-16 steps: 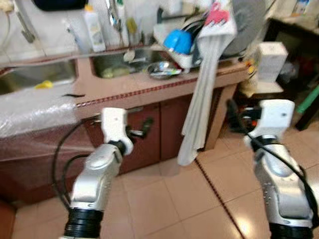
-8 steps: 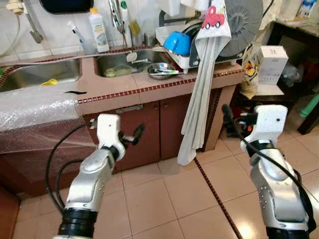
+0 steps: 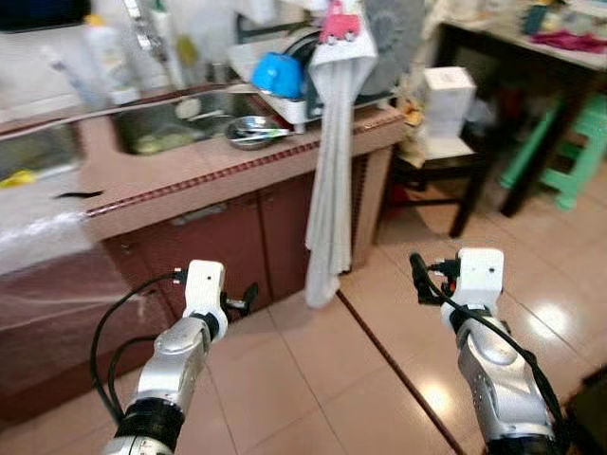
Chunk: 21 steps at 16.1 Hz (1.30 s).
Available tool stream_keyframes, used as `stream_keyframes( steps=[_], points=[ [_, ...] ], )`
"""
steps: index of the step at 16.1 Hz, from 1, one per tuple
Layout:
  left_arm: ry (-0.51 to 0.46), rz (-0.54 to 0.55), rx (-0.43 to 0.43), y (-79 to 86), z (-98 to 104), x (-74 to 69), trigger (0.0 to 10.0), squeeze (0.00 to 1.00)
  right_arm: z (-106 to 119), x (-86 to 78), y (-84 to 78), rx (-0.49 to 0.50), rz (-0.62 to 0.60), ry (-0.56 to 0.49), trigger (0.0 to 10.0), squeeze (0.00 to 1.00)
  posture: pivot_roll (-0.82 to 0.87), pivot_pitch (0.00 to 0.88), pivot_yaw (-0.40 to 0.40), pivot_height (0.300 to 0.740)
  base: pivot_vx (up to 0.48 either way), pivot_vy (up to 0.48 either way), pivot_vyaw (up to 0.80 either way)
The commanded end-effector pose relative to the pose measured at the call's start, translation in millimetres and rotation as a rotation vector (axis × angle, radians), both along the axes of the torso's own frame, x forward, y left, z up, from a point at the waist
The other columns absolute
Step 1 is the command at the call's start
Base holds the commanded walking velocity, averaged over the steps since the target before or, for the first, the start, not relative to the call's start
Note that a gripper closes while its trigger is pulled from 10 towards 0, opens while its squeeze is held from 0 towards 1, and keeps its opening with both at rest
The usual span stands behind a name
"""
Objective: Kitchen organization
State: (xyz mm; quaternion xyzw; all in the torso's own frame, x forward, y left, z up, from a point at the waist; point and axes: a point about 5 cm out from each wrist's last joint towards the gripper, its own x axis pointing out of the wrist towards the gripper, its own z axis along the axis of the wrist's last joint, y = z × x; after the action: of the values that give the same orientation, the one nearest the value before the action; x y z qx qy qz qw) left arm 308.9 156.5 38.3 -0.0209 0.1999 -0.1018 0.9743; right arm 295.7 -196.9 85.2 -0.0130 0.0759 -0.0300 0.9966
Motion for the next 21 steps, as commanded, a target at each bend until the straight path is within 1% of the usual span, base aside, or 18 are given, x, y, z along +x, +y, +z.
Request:
stream_keyframes(
  steps=[1,2,3,4,5,6,8,10,11,13,14,16,17,18,21],
  points=[
    [-0.002,-0.003,0.033,2.6,-2,2.0,10.0,0.00,-6,3.0,-1.6,0.013,-0.012,0.016,10.0,0.00,-0.04,0.000,0.041,0.740,0.000,0.000,-0.80],
    [0.027,0.000,0.062,2.5,-9,0.5,10.0,0.00,-20,4.5,-4.4,0.021,-0.026,0.066,10.0,0.00,-0.04,0.000,0.041,0.740,0.000,0.000,-0.80],
    [0.079,-0.012,0.107,1.1,-23,-4.3,10.0,0.00,-43,4.9,-6.2,0.014,-0.046,0.161,10.0,0.00,-0.04,0.000,0.042,0.740,0.000,0.000,-0.80],
    [0.093,-0.015,0.121,1.2,-27,-6.0,10.0,0.00,-49,4.6,-6.1,0.004,-0.050,0.186,10.0,0.00,-0.04,0.000,0.043,0.740,0.000,0.000,-0.80],
    [0.136,-0.034,0.163,1.4,-37,-11.5,10.0,0.00,-61,2.7,-4.3,0.000,-0.044,0.233,10.0,0.00,-0.03,0.000,0.042,0.740,0.000,0.000,-0.80],
    [0.169,-0.033,0.174,2.4,-42,-15.4,10.0,0.00,-67,0.2,-4.4,-0.003,-0.051,0.263,10.0,0.00,-0.03,0.000,0.043,0.740,0.000,0.000,-0.80],
    [0.261,-0.038,0.235,9.8,-57,-27.9,10.0,0.00,-89,-12.5,-5.3,-0.025,-0.055,0.373,10.0,0.00,-0.03,0.000,0.046,0.740,0.000,0.000,-0.80],
    [0.292,-0.048,0.279,15.6,-63,-33.4,10.0,0.00,-99,-19.4,-7.3,-0.005,-0.077,0.418,10.0,0.00,-0.03,0.000,0.047,0.740,0.000,0.000,-0.80],
    [0.355,-0.040,0.321,26.6,-73,-45.7,10.0,0.00,-113,-33.2,-9.0,-0.003,-0.094,0.494,10.0,0.00,-0.03,0.000,0.049,0.740,0.000,0.000,-0.80],
    [0.391,-0.022,0.330,35.2,-79,-54.6,10.0,0.00,-123,-44.2,-8.5,-0.011,-0.094,0.543,10.0,0.00,-0.03,0.000,0.048,0.740,0.000,0.000,-0.80],
    [0.394,-0.022,0.333,35.9,-80,-55.6,10.0,0.00,-125,-46.5,-7.5,-0.016,-0.086,0.552,10.0,0.00,-0.03,0.000,0.047,0.740,0.000,0.000,-0.64],
    [0.393,-0.024,0.324,34.8,-80,-56.4,10.0,0.00,-129,-51.0,-3.0,-0.024,-0.049,0.567,10.0,0.00,-0.03,0.000,0.045,0.740,0.000,0.000,0.00],
    [0.393,-0.027,0.318,32.6,-82,-57.7,10.0,0.00,-133,-56.0,-0.1,-0.036,-0.024,0.581,10.0,0.00,-0.03,0.000,0.045,0.740,0.000,0.000,0.00],
    [0.394,-0.029,0.320,31.8,-82,-58.7,10.0,0.00,-136,-60.2,0.2,-0.055,-0.011,0.595,10.0,0.00,-0.03,0.000,0.046,0.740,0.000,0.000,0.00],
    [0.395,-0.025,0.321,32.3,-83,-59.4,10.0,0.00,-142,-69.7,-1.6,-0.071,-0.006,0.627,10.0,0.00,-0.03,0.000,0.052,0.740,0.000,0.000,0.00]
  ],
)
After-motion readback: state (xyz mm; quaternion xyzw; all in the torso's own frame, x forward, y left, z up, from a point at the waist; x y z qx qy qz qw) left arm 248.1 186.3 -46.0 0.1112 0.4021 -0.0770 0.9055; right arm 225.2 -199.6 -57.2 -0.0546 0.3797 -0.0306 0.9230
